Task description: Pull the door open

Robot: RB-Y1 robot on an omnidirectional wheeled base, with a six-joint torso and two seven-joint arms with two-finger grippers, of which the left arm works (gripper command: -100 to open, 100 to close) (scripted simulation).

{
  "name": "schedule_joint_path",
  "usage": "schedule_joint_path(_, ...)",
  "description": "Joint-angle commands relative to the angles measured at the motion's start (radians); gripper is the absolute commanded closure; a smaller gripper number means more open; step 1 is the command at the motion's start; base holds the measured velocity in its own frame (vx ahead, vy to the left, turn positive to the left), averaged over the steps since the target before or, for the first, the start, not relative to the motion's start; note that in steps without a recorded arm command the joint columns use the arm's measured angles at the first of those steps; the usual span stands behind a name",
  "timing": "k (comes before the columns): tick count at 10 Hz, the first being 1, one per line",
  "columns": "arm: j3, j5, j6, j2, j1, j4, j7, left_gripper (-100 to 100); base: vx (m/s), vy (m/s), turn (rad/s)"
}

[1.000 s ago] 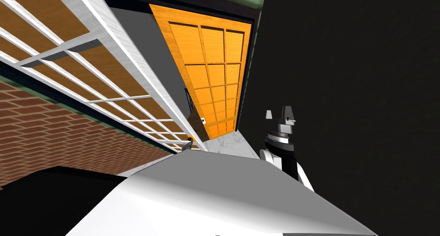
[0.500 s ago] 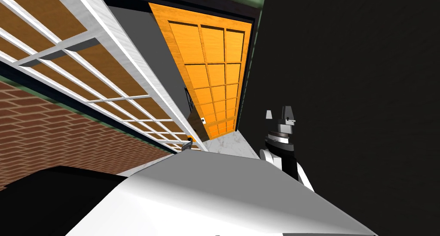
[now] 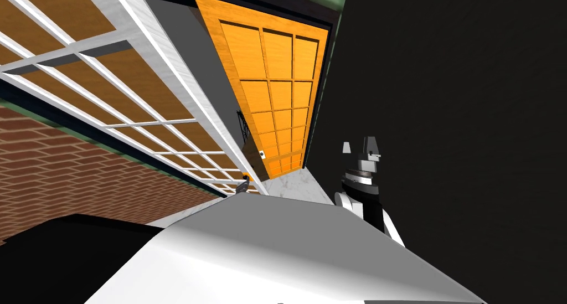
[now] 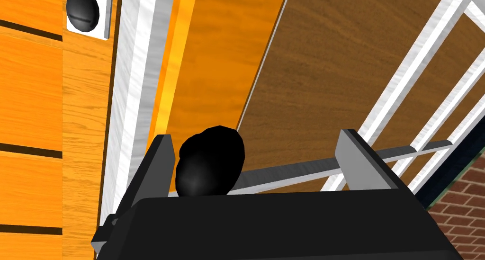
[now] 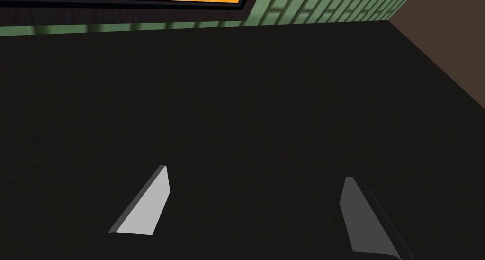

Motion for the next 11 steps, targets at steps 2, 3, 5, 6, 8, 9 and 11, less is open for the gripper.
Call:
schedule_joint_path(2,0.0,0.018,0.009,0.017,0.0,0.02,0.071,100,-0.037,0.022,-0.042)
schedule_joint_path(3,-0.005,0.023,0.009,0.018,-0.002,0.021,0.099,100,-0.049,0.016,-0.049)
schedule_joint_path(5,-0.018,0.035,0.007,0.023,-0.006,0.023,0.156,100,-0.032,0.015,-0.051)
schedule_joint_path(6,-0.018,0.035,0.007,0.023,-0.006,0.023,0.163,100,-0.026,0.012,-0.024)
schedule_joint_path(8,-0.033,0.05,0.004,0.029,-0.01,0.025,0.226,100,-0.042,0.017,-0.05)
schedule_joint_path(9,-0.033,0.05,0.004,0.029,-0.01,0.025,0.235,100,-0.036,0.008,-0.027)
schedule_joint_path(11,-0.049,0.065,0.002,0.034,-0.015,0.027,0.299,100,-0.03,0.017,-0.047)
